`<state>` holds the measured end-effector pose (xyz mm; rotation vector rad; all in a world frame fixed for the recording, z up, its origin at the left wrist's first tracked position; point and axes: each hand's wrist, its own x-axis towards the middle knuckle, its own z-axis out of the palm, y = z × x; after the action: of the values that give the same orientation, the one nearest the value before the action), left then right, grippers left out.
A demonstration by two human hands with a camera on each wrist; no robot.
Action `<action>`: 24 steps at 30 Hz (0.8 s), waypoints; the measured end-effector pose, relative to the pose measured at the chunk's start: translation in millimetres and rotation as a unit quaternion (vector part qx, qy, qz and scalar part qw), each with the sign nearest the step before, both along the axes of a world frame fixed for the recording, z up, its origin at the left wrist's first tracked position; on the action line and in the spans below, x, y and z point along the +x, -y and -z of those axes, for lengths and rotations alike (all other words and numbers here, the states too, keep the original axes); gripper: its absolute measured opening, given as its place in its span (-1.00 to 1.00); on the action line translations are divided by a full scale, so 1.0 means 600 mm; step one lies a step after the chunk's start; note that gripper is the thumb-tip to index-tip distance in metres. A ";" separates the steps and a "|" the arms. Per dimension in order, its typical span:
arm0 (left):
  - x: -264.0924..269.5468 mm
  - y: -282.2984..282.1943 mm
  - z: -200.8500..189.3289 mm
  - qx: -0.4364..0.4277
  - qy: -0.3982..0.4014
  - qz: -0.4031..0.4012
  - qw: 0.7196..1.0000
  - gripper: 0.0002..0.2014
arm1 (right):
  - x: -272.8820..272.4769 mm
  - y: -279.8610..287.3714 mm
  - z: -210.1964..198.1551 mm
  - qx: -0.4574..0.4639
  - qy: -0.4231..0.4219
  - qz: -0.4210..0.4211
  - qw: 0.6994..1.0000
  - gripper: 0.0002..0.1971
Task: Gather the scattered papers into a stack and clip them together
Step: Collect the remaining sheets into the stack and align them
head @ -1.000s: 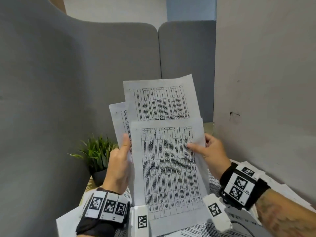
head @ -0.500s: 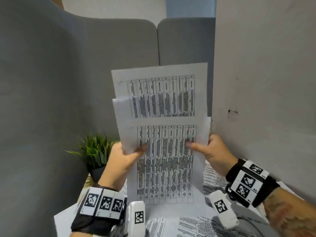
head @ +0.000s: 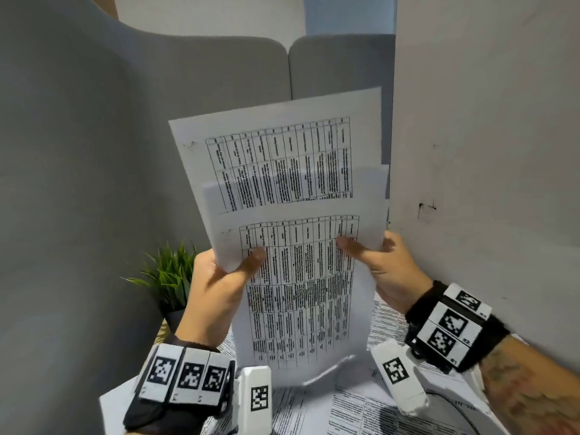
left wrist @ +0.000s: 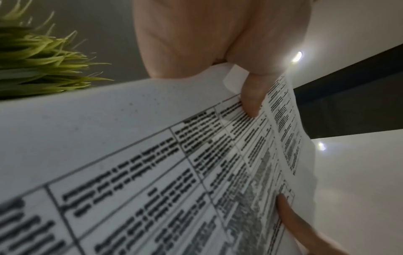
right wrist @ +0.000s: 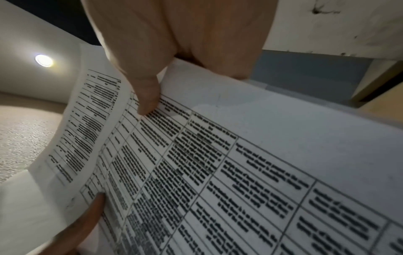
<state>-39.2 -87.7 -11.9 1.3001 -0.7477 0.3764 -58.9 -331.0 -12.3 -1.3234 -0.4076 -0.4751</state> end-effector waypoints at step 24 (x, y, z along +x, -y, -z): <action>0.028 -0.027 0.034 -0.016 -0.132 0.026 0.991 -0.15 | -0.008 -0.006 0.028 -0.060 -0.102 -0.059 0.991 -0.48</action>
<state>-22.6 -71.2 -32.3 1.2681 -0.5482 0.1692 -63.7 -327.7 -29.3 -1.4396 -0.3457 -0.2171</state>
